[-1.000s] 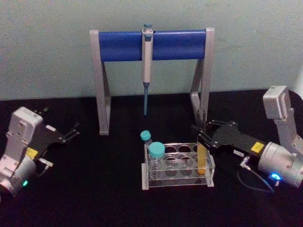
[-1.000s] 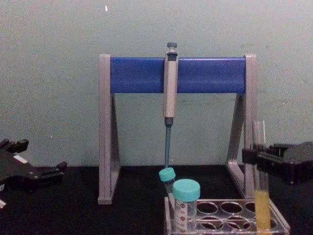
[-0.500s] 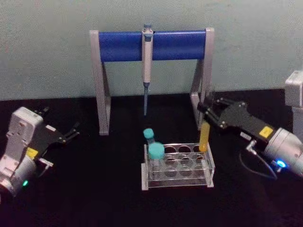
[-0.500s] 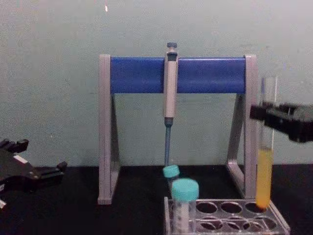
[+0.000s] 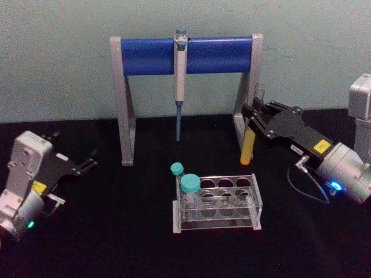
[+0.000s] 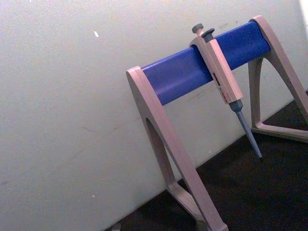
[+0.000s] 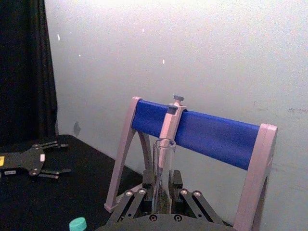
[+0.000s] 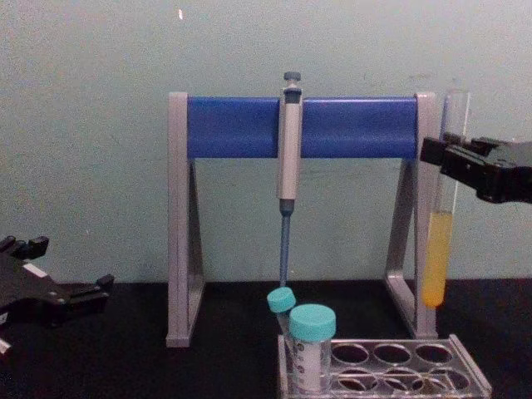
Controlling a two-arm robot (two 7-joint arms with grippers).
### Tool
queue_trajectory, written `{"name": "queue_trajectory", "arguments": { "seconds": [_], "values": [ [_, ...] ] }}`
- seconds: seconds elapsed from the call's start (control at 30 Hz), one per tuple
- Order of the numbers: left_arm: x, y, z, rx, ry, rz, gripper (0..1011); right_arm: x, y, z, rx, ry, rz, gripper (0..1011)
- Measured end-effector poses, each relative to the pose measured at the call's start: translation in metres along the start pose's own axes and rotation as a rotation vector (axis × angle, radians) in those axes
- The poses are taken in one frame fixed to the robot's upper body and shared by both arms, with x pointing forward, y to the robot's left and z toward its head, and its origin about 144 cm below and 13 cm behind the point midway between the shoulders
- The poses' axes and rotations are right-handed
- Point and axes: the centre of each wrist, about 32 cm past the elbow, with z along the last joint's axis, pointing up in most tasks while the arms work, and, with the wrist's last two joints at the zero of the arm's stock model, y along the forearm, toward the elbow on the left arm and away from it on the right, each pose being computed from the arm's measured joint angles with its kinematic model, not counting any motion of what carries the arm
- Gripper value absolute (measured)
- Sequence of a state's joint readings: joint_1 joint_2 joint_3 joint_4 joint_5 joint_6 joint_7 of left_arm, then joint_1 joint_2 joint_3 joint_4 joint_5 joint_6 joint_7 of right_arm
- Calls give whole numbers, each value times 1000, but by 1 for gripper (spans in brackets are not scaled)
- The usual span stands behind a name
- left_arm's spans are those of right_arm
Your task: Pick up the test tube from the test tube rack, shake it, then place it back into the test tube rack.
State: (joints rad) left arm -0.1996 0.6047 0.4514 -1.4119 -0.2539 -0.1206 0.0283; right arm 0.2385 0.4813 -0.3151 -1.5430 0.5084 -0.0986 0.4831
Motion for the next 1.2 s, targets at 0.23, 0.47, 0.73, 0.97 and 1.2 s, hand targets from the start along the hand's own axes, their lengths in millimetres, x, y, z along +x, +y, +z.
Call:
{"name": "queue_trajectory", "arguments": {
  "seconds": [0.23,0.47,0.73,0.97,1.2],
  "values": [
    [0,0,0,0,0,0,1001,1,4,0,6,-2,-6,237],
    [0,0,0,0,0,0,1001,2,9,-2,12,3,1,237],
    [0,0,0,0,0,0,1001,-2,17,-3,39,12,48,237],
    [0,0,0,0,0,0,1001,-8,19,-2,57,46,121,237],
    [0,0,0,0,0,0,1001,-13,9,3,31,64,170,237]
  ]
}}
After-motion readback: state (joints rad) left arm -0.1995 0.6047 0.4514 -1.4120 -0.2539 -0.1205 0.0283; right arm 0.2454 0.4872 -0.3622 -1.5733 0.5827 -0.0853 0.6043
